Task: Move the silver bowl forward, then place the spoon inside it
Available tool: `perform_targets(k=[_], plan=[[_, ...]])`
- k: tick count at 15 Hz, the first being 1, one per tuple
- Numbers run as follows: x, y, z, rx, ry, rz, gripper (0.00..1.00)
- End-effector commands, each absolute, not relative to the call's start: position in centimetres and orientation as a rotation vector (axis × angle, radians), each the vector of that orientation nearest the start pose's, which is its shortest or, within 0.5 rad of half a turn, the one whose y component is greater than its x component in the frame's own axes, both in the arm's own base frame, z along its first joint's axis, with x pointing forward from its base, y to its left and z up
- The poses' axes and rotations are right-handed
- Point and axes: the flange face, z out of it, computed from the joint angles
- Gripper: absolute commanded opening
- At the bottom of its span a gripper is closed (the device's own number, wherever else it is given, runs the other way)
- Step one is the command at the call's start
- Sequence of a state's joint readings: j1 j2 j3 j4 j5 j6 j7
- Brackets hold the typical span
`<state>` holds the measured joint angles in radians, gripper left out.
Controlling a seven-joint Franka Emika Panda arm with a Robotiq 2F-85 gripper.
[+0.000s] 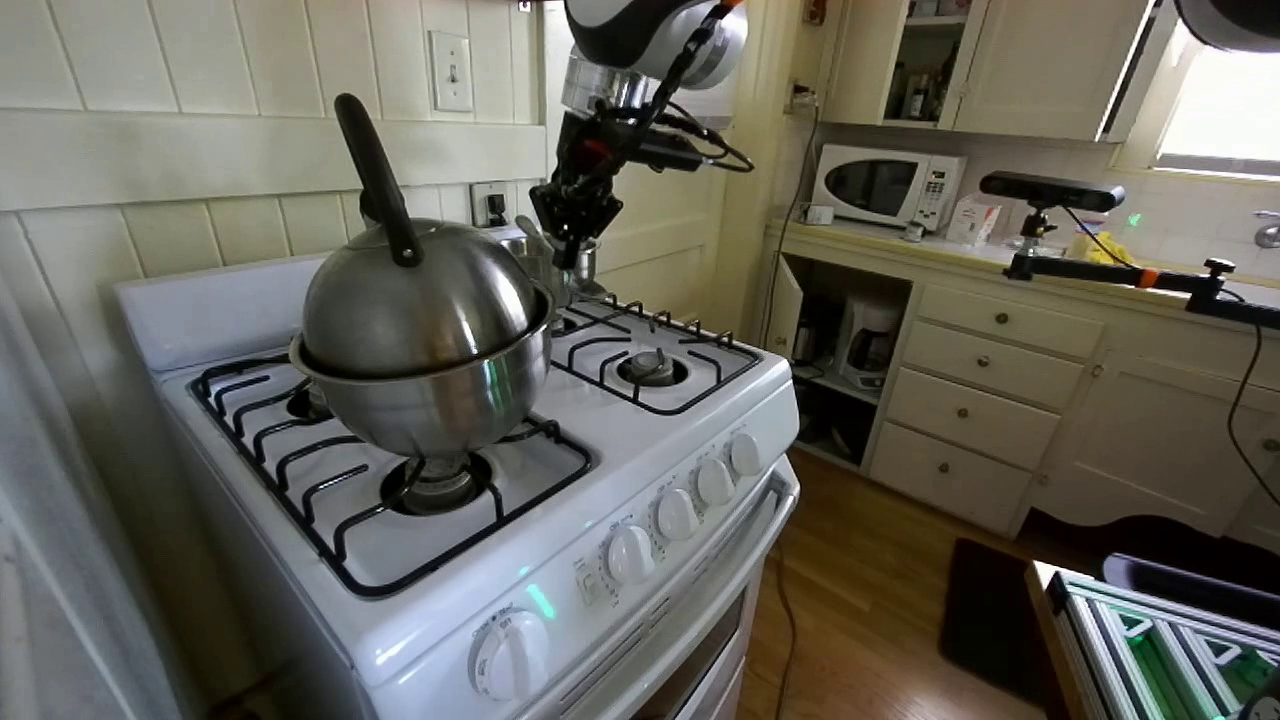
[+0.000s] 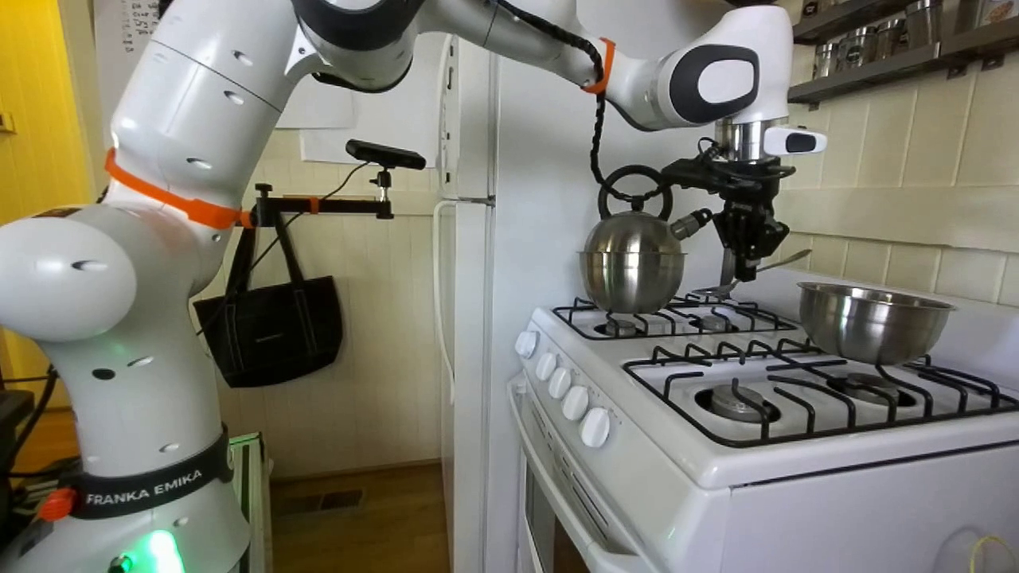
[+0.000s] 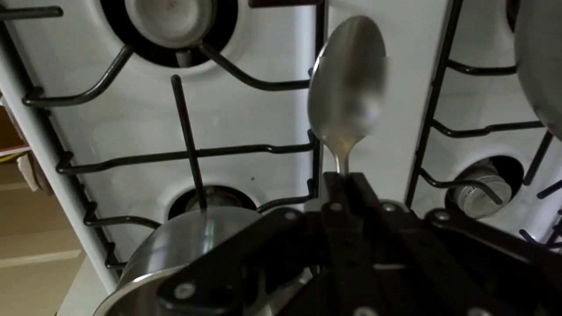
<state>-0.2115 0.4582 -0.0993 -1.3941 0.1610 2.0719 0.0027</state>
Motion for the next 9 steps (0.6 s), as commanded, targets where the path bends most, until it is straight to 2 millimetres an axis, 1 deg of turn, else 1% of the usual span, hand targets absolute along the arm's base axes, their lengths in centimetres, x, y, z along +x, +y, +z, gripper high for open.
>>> perform_targets(k=[1,3,7,9], plan=[[68.1,-19.6,48.4,-3.051,0.527,-0.438,0.02],[68.0,-20.8,48.8,-3.08,0.59,-0.46,0.02],[68.0,-24.2,49.3,-3.098,0.705,-0.5,0.02],[67.8,-26.1,50.7,-3.106,0.755,-0.536,0.02]])
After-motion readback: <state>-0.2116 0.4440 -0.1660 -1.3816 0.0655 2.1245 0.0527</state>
